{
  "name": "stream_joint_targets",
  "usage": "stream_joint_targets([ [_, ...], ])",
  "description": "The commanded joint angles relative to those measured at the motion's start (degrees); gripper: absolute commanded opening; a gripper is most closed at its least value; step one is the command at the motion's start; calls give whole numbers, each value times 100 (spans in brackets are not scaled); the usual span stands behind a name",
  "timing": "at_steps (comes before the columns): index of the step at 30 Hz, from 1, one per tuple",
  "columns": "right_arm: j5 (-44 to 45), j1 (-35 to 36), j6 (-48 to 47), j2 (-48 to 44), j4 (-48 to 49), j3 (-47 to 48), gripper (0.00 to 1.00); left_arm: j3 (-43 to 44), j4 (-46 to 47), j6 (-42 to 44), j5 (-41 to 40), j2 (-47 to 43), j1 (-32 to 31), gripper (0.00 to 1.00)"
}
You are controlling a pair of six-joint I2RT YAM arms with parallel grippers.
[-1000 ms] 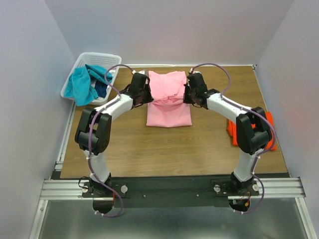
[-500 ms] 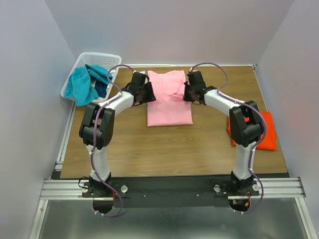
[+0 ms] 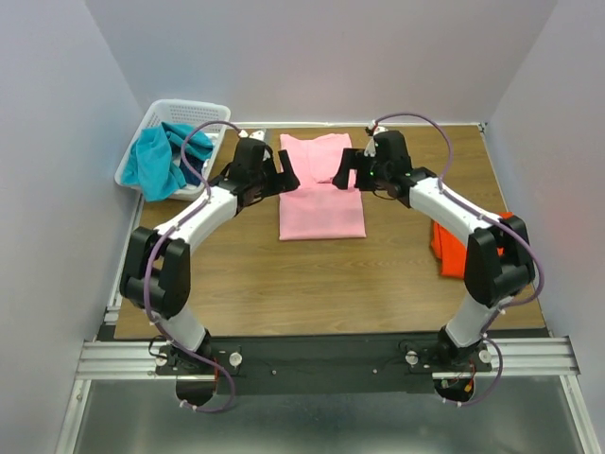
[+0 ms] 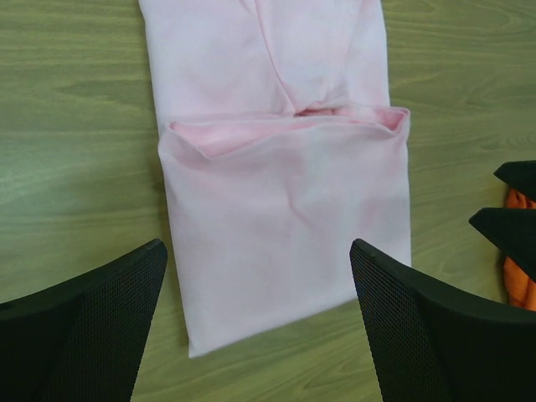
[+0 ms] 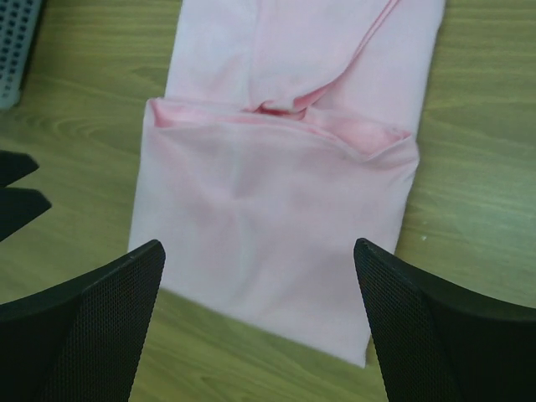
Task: Fold and stack the t-shirts
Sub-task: Fold the tshirt
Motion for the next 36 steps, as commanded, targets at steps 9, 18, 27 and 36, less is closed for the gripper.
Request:
stream_joint_targets([
  [9,-383,240,616,-1539,236,-2327,100,-2229,481,-557,-77,-1535,-601,98],
  [18,304,223,1276,-2094,219,-3331,100,-3048,841,-750,-288,-1590,-566,98],
  [27,321,223,1337,-2041,219,-3331,100,-3136,1228,-864,-218,-1203,-302,83],
  [36,435,223,1355,-2015,219,-3366,100,-2995,1377,-856,10,-631,-294,52],
])
